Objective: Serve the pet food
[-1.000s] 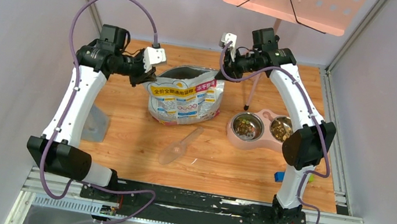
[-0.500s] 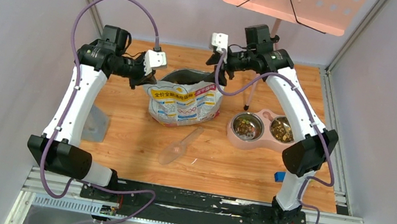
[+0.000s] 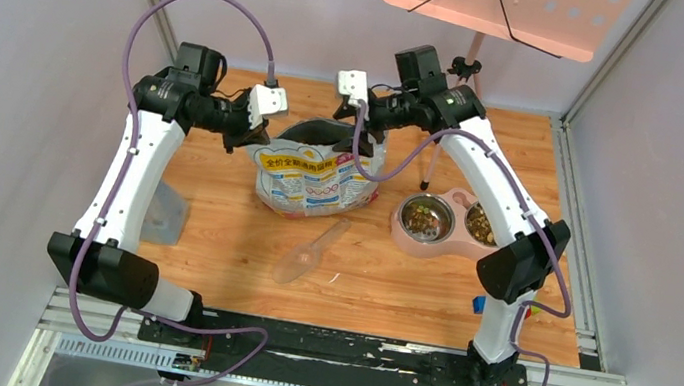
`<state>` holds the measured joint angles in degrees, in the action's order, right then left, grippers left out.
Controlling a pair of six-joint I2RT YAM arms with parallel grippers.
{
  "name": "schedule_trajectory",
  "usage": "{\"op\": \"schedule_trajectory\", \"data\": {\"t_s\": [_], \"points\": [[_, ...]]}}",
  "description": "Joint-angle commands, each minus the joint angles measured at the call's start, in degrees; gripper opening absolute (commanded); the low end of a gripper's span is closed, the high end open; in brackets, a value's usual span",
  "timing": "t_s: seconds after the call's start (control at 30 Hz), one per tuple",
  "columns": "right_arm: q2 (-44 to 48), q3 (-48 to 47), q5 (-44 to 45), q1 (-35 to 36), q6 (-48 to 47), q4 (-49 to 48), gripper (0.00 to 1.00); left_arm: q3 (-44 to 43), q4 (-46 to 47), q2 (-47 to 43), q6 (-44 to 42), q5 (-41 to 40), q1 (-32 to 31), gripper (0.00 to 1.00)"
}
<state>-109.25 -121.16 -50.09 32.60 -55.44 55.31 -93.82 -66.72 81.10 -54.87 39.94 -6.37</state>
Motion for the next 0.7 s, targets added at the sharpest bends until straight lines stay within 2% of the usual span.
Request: {"op": "schedule_trajectory", "data": {"t_s": [0.0,0.2,0.5,0.67], "points": [[-1.7,-2.5,1.0,3.3,0.5,-2.9,0.65,-4.1,3.7,-0.9,1.2,0.1,0.3,0.0],[-6.3,-7.5,-1.1,4.1,6.2,-7.1,0.66,-2.4,6.2,-3.1,2.0,0.2,0.4,0.0],[-7.4,-5.6,-0.8,7.4,6.0,-10.1,0.67,-1.3,8.1,-4.4,3.1,0.1,0.3,0.0],[-7.9,-4.8,-1.5,8.2,6.5,-10.2,0.61,-0.8,9.9,-5.0,4.5,-0.1,0.3,0.0]]}}
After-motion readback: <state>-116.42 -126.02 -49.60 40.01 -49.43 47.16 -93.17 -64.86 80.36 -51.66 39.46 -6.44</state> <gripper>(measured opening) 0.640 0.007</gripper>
